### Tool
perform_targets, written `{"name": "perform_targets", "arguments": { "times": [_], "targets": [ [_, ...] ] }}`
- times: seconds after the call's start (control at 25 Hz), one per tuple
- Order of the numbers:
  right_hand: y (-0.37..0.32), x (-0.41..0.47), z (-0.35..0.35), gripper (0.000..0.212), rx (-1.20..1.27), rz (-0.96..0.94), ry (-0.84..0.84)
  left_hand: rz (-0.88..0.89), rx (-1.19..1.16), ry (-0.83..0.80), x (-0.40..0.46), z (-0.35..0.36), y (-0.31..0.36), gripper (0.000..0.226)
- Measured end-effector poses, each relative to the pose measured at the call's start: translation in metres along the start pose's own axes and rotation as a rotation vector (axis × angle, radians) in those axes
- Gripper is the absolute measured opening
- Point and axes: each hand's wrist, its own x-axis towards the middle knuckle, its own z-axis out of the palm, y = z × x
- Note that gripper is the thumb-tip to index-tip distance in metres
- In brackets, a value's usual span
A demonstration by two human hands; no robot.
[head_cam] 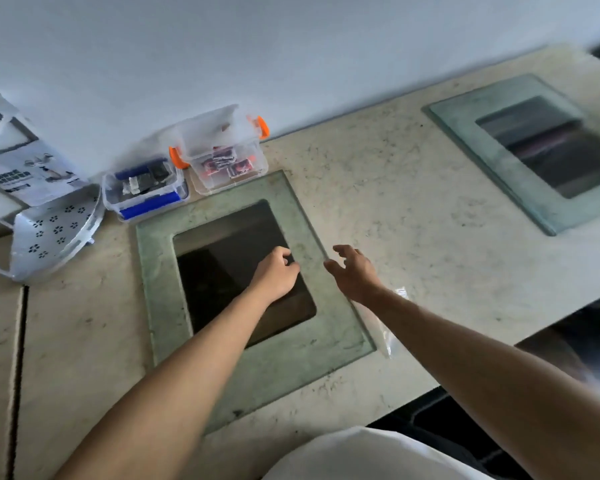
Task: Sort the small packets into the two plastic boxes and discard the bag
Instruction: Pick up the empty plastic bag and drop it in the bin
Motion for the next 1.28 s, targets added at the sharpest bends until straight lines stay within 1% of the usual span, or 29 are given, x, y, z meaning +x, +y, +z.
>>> {"name": "perform_targets", "arguments": {
  "times": [0.12, 0.32, 0.4, 0.48, 0.6, 0.68, 0.76, 0.88, 0.96, 1.04, 1.16, 1.28],
  "targets": [
    [0.048, -0.010, -0.031, 0.048, 0.028, 0.128, 0.077, 0.066, 0.050, -0.106, 0.006, 0.047, 0.032, 0.046],
    [0.124, -0.040, -0.061, 0.046, 0.051, 0.353, 0.202, 0.121, 0.140, -0.306, 0.006, 0.131, 0.063, 0.054],
    [0.145, -0.052, -0.062, 0.050, 0.054, 0.418, 0.202, 0.140, 0.190, -0.334, 0.006, 0.155, 0.066, 0.057],
    [0.158, -0.062, -0.059, 0.053, 0.043, 0.446, 0.170, 0.162, 0.237, -0.349, 0.004, 0.170, 0.070, 0.059],
    [0.170, -0.069, -0.054, 0.052, 0.063, 0.437, 0.135, 0.161, 0.275, -0.345, 0.004, 0.186, 0.072, 0.059],
    [0.174, -0.068, -0.055, 0.048, 0.083, 0.427, 0.113, 0.112, 0.274, -0.313, 0.005, 0.192, 0.072, 0.055],
    [0.176, -0.067, -0.057, 0.039, 0.114, 0.426, 0.096, 0.030, 0.163, -0.302, 0.007, 0.195, 0.071, 0.046],
    [0.179, -0.071, -0.064, 0.030, 0.107, 0.415, 0.093, -0.074, -0.119, -0.390, 0.002, 0.195, 0.067, 0.030],
    [0.182, -0.079, -0.065, 0.030, 0.107, 0.420, 0.130, -0.116, -0.277, -0.439, -0.004, 0.193, 0.062, 0.029],
    [0.183, -0.092, -0.065, 0.033, 0.159, 0.444, 0.189, -0.126, -0.385, -0.478, -0.014, 0.192, 0.058, 0.031],
    [0.190, -0.125, -0.063, 0.035, 0.344, 0.515, 0.296, -0.143, -0.564, -0.549, -0.031, 0.192, 0.057, 0.029],
    [0.200, -0.166, -0.056, 0.034, 0.717, 0.577, 0.397, -0.141, -0.664, -0.626, -0.050, 0.200, 0.063, 0.024]
  ]
}}
